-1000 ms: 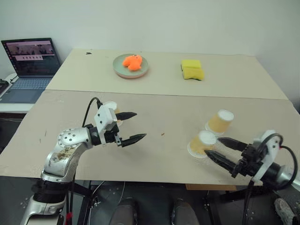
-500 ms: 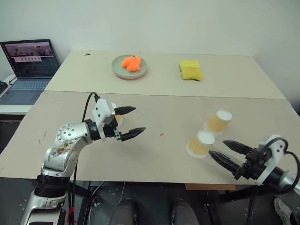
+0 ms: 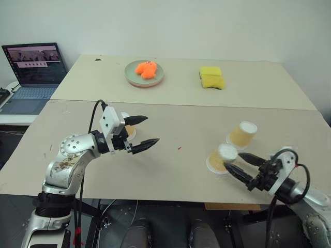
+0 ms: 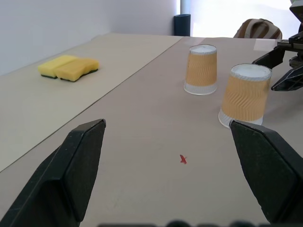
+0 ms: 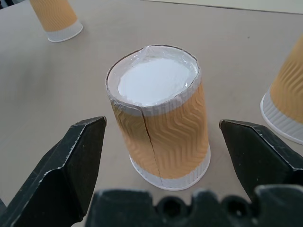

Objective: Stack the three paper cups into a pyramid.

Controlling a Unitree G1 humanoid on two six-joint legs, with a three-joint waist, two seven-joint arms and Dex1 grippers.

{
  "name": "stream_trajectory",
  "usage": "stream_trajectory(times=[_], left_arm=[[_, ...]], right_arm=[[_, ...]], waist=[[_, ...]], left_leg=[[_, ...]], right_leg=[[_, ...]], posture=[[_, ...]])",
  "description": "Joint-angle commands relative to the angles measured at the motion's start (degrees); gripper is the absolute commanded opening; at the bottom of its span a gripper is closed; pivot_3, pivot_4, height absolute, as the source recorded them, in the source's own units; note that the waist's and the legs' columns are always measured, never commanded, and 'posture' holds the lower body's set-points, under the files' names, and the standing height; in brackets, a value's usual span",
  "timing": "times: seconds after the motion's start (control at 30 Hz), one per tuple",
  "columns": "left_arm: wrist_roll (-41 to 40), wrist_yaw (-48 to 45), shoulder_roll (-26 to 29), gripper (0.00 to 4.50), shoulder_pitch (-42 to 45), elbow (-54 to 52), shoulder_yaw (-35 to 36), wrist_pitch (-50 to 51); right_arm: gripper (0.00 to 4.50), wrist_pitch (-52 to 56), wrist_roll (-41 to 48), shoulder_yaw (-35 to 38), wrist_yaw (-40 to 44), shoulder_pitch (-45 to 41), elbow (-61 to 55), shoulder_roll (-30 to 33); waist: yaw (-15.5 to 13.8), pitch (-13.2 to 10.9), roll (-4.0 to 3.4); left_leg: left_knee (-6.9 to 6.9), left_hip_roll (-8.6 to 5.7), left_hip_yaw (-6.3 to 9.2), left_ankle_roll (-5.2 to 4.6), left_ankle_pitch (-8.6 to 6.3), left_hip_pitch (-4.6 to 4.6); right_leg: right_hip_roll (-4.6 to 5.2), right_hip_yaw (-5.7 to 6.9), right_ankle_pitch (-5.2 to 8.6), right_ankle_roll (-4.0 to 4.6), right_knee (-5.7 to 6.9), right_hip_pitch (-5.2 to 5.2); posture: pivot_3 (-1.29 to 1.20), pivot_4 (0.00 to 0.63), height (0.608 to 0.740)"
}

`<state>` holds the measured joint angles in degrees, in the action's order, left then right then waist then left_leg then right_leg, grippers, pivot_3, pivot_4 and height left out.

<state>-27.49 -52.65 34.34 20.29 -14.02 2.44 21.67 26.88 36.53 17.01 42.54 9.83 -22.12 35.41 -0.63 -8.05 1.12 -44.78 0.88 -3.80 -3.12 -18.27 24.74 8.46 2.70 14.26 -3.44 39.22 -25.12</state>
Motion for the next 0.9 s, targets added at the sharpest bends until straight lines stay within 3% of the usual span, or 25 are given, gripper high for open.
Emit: stream_trajectory(times=[0.03,0.3,0.53,0.83,0.9], left_arm=[[-1.52,1.04,0.70,4.47,-0.10,-2.88,2.45,0.38],[-1.83,3.42,0.77,4.47,-3.58,-4.42,4.16,1.06],[-1.19,5.22,1.43,4.50,-10.01,-4.35,6.81,0.73],[-0.56,7.38,1.10,4.50,-20.37,-4.01,10.84,-0.83],[-0.47,8.30,0.80,4.50,-21.53,-4.22,11.32,-1.00]], right_arm=[[4.50,-2.29,-0.74,-0.60,1.04,-2.27,0.85,-0.34],[4.50,-4.25,-3.23,-3.05,2.65,-8.65,6.78,-0.69],[2.52,-4.33,-4.04,-3.88,2.58,-13.21,10.39,-1.51],[2.52,-3.80,-5.54,-10.84,4.98,-21.74,12.48,-3.00],[2.52,-3.37,-5.91,-15.65,7.59,-28.48,14.90,-5.64]], waist=[[-0.01,-0.01,-0.01],[-0.02,-0.02,-0.03],[0.01,-0.03,-0.05],[0.36,-0.12,-0.16],[0.36,-0.13,-0.16]], left_leg=[[0.00,0.00,0.00,0.00,0.00,0.00],[0.01,0.00,0.01,0.01,0.01,-0.01],[0.02,0.01,0.00,0.01,0.01,-0.01],[0.03,0.05,-0.01,0.03,0.02,0.00],[0.03,0.05,-0.01,0.04,0.02,0.00]], right_leg=[[0.00,0.00,0.00,0.00,0.01,-0.01],[0.00,0.01,0.00,0.00,0.01,-0.02],[0.00,0.01,0.00,0.00,0.01,-0.02],[0.00,0.02,0.00,0.01,0.04,-0.08],[0.00,0.02,0.00,0.02,0.05,-0.10]], posture=[[0.00,0.150,0.673],[0.00,0.150,0.673],[0.00,0.150,0.673],[0.00,0.150,0.673],[0.00,0.150,0.673]])
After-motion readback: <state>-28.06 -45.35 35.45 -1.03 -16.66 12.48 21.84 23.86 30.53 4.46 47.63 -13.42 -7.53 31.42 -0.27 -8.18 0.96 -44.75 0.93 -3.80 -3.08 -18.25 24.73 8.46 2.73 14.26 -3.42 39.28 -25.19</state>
